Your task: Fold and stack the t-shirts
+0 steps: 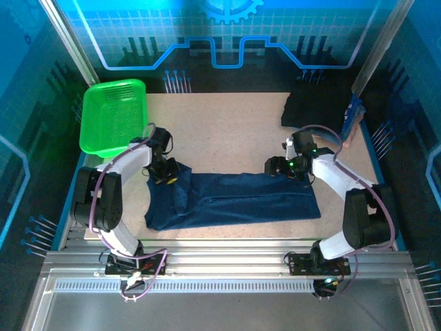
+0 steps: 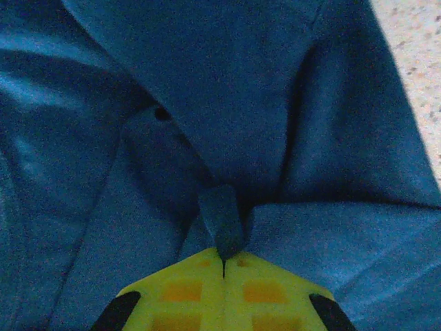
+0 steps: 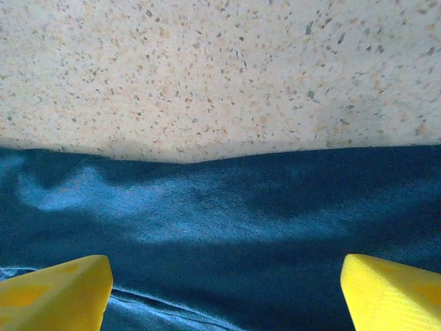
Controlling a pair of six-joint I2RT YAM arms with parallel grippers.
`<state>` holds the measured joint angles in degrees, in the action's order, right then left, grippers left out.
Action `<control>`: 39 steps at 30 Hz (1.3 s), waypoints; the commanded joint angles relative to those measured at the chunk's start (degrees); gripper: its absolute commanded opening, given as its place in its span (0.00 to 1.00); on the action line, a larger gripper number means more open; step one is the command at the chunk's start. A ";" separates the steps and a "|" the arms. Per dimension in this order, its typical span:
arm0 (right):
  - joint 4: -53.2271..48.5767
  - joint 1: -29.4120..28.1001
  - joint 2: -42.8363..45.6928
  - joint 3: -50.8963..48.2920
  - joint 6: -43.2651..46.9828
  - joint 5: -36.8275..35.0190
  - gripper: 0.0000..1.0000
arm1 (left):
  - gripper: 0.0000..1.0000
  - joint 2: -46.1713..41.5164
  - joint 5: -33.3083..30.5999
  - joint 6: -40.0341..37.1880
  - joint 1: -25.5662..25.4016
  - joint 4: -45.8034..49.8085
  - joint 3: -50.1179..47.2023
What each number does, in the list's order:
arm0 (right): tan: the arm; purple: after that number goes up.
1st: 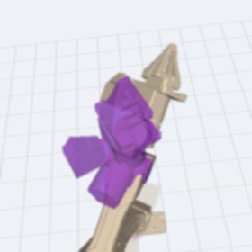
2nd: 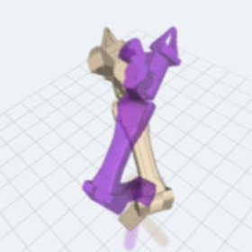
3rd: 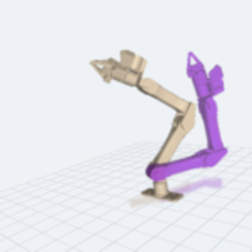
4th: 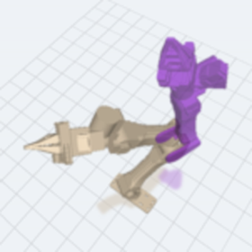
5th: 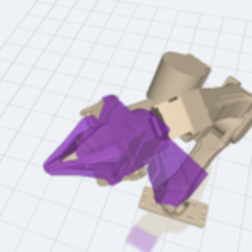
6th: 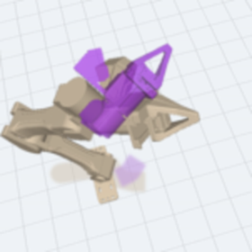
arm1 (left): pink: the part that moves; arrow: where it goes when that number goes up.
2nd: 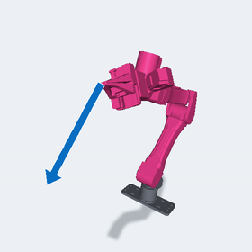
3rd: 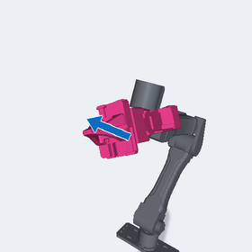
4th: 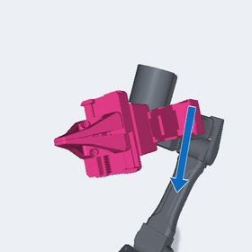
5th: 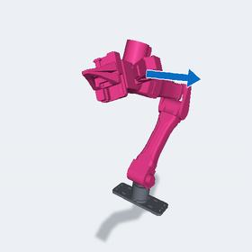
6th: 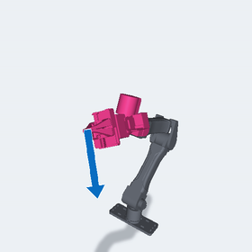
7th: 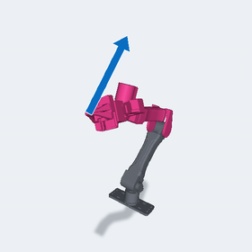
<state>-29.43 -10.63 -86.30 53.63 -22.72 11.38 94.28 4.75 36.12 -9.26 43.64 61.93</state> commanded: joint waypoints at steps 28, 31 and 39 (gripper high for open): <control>-10.03 -3.56 -20.12 11.19 -4.20 -6.38 0.84 | 0.00 -36.09 -7.08 19.49 10.19 13.17 -25.03; -10.03 -3.69 -20.07 11.19 -4.25 -6.56 0.84 | 0.00 -37.91 -5.61 20.67 11.17 12.72 -26.85; -10.21 -4.13 -20.24 11.50 -4.13 -7.42 0.85 | 0.00 -42.45 -0.82 23.82 11.31 11.76 -26.41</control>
<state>-37.74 -13.93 -104.18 65.30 -26.57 5.39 54.50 2.39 57.63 1.41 53.65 34.39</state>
